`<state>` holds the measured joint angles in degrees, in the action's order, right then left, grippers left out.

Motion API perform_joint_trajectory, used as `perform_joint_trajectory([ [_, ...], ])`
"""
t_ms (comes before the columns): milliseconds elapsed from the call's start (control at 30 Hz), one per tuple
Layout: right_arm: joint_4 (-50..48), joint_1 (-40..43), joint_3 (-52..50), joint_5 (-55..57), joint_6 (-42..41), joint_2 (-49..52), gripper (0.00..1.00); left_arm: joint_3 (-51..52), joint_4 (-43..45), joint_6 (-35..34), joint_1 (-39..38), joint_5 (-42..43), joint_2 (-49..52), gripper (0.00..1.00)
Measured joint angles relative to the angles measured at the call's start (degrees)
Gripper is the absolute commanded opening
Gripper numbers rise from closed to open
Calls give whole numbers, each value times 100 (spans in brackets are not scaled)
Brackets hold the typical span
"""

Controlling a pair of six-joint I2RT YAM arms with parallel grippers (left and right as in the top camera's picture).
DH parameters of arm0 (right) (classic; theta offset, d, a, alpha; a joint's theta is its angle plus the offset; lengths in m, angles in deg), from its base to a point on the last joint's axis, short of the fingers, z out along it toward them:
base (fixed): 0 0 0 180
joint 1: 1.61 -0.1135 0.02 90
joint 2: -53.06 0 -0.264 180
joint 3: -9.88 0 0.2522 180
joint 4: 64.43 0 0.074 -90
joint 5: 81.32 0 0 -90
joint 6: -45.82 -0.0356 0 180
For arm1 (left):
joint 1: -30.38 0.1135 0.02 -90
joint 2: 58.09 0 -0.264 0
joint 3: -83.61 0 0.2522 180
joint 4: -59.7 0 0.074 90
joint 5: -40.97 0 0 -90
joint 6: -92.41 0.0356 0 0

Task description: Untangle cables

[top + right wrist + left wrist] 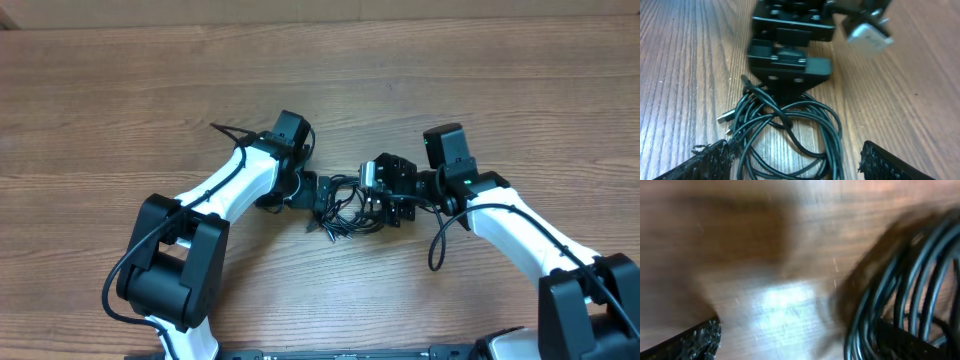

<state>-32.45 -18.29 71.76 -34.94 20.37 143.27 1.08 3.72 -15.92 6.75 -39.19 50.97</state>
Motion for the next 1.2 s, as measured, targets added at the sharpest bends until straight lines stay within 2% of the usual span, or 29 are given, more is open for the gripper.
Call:
perform_joint_trajectory([
  [233,-46,-219,0,17,4,17,80,0,804,94,13,-520,55,100],
  [600,-111,-372,0,20,109,17,75,0,1840,857,15,-741,59,100],
  [733,-116,-372,0,24,146,17,75,-2,1714,955,39,-758,59,100],
  [867,-184,-372,0,39,151,17,75,-11,1145,870,216,-750,59,100],
  [1033,-455,-372,13,42,166,146,68,-11,590,662,750,-442,59,100],
  [1200,-629,-372,20,44,170,407,66,-17,363,638,1178,-295,57,99],
])
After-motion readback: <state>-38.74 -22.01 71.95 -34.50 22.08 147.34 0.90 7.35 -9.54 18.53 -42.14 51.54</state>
